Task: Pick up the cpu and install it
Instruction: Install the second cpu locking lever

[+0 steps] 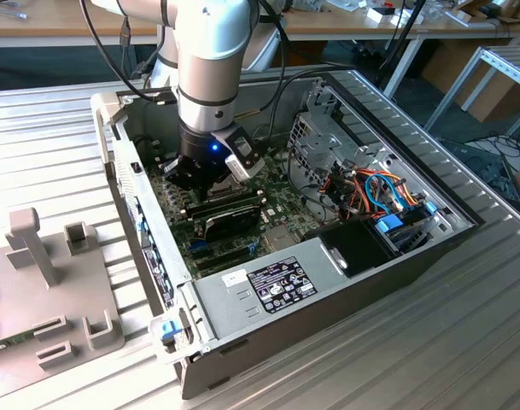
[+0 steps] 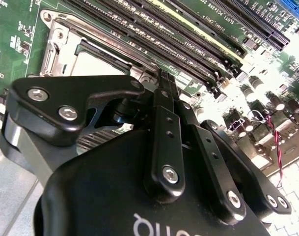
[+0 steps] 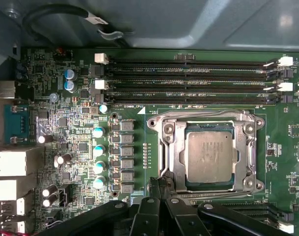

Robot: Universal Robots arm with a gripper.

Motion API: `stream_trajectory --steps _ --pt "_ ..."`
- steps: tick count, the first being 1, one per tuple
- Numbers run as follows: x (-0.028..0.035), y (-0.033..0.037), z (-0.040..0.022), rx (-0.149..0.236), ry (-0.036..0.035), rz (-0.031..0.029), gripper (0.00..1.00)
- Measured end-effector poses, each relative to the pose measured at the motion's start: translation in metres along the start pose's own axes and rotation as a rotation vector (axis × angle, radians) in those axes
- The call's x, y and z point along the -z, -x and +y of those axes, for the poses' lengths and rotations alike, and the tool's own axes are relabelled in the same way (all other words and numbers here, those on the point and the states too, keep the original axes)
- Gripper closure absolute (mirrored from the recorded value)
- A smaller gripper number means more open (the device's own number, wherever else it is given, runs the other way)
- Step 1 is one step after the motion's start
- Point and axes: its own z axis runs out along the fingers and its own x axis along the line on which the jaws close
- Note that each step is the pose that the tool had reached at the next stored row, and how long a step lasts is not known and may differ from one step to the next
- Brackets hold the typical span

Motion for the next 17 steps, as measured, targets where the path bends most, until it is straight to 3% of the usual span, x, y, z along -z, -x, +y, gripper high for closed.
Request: stream_trajectory --steps 17 --pt "0.0002 0.0000 -0.0028 0.000 -0.0025 0.0001 0.89"
